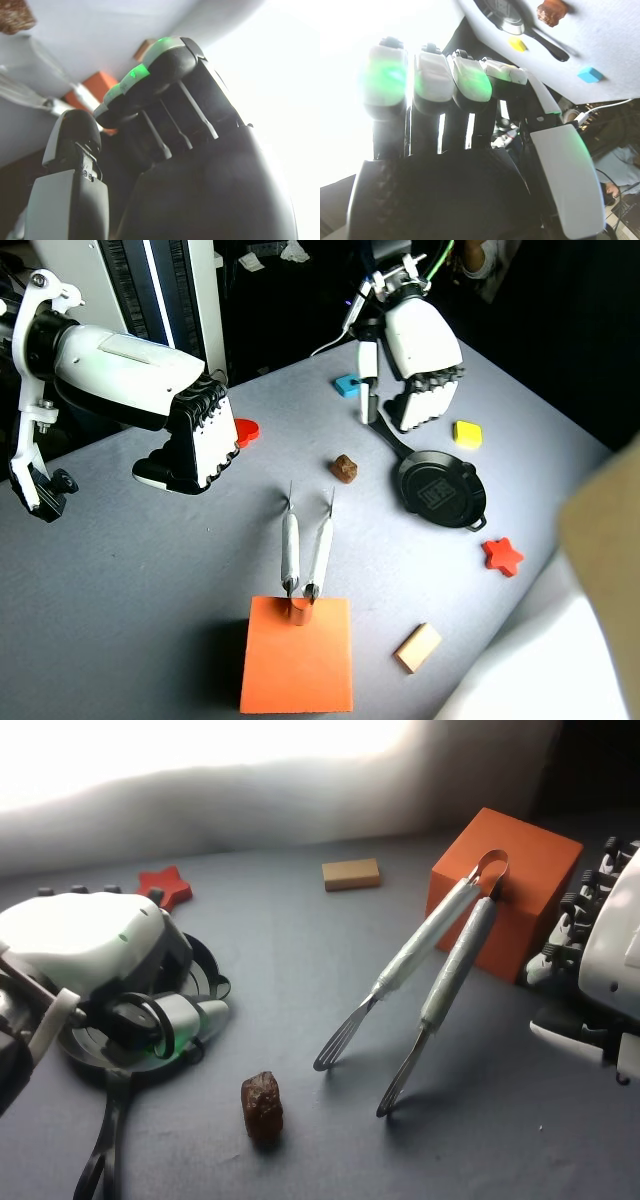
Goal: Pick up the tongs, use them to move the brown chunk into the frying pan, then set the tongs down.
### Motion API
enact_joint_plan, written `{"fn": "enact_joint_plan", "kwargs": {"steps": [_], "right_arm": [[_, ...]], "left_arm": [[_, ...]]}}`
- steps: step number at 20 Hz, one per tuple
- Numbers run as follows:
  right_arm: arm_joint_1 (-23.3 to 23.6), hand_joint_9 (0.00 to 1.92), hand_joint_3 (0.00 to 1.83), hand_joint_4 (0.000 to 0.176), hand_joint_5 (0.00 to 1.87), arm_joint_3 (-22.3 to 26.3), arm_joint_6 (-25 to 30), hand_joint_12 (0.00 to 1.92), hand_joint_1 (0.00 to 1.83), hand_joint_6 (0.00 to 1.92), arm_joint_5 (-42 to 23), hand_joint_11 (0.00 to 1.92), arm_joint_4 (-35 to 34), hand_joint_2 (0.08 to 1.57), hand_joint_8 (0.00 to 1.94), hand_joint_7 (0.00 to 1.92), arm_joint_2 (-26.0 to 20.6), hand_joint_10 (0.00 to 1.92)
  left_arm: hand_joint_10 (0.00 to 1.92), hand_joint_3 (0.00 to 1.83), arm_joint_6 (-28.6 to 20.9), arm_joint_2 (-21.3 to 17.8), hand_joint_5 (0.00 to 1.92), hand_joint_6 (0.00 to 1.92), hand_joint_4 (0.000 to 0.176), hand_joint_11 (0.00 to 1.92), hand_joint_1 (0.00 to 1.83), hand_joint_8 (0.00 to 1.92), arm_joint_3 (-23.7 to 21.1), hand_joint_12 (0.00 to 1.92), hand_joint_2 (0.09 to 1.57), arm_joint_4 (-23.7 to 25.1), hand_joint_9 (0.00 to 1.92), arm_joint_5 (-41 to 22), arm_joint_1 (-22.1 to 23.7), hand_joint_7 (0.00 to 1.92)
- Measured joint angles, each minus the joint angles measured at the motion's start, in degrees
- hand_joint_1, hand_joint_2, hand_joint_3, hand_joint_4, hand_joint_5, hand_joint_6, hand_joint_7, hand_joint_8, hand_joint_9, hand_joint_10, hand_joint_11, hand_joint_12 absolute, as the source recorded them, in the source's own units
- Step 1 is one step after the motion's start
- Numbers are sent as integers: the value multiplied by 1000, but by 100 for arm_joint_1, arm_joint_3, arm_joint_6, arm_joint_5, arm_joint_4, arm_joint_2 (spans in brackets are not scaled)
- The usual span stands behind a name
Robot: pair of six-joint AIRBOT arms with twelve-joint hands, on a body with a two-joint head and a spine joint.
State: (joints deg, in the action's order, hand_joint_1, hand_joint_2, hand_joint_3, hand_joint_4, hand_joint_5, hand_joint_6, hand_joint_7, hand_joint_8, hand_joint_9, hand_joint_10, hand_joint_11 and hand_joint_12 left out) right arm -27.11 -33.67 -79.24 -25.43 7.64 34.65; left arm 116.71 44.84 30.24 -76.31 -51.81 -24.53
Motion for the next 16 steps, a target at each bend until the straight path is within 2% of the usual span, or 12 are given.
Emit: {"fn": "enact_joint_plan", "kwargs": {"steps": [1,2,4,5,8,9,12,14,16], "right_arm": [[48,178,182,0,151,0,-13,941,349,205,4,0,-7,1098,84,257,22,237],[87,201,19,0,191,0,-37,847,362,57,7,0,13,1180,3,242,33,77],[177,162,10,0,116,0,-46,607,304,9,68,0,0,1209,1,156,94,28],[229,175,5,0,115,0,-52,589,303,8,81,0,31,1203,7,168,116,29],[509,199,1,0,146,-162,-55,534,245,11,345,0,37,1201,6,209,319,19],[601,163,3,0,100,-264,-20,405,204,5,551,0,37,1207,2,171,409,6],[730,159,0,0,106,-656,83,347,278,5,1104,0,11,1169,3,162,704,1],[822,73,0,0,34,-866,63,48,377,1,1443,0,11,1133,0,70,901,0],[850,6,0,0,0,-1091,2,1,554,0,1626,0,11,1099,0,4,1123,0]], "left_arm": [[178,177,0,0,246,162,2,0,88,76,11,974,1287,0,266,0,-4,286],[43,12,2,0,313,35,0,0,101,3,20,976,1364,-26,323,15,-24,308],[17,8,4,0,280,10,0,0,28,4,81,878,1377,13,296,66,-31,275],[11,5,4,0,279,7,0,0,5,4,90,806,1375,48,290,46,-42,276],[12,0,63,-2,301,10,0,0,54,10,92,812,1364,-11,310,50,-70,314],[3,1,90,-2,260,2,3,0,46,2,94,788,1367,-7,281,72,-68,288],[1,0,120,-2,194,0,0,0,64,1,92,704,1361,42,229,131,-70,226],[0,0,98,-2,158,0,0,0,6,1,94,641,1358,42,205,142,-68,200],[2,0,61,-2,163,2,0,0,0,1,149,600,1353,35,191,184,-63,189]]}}
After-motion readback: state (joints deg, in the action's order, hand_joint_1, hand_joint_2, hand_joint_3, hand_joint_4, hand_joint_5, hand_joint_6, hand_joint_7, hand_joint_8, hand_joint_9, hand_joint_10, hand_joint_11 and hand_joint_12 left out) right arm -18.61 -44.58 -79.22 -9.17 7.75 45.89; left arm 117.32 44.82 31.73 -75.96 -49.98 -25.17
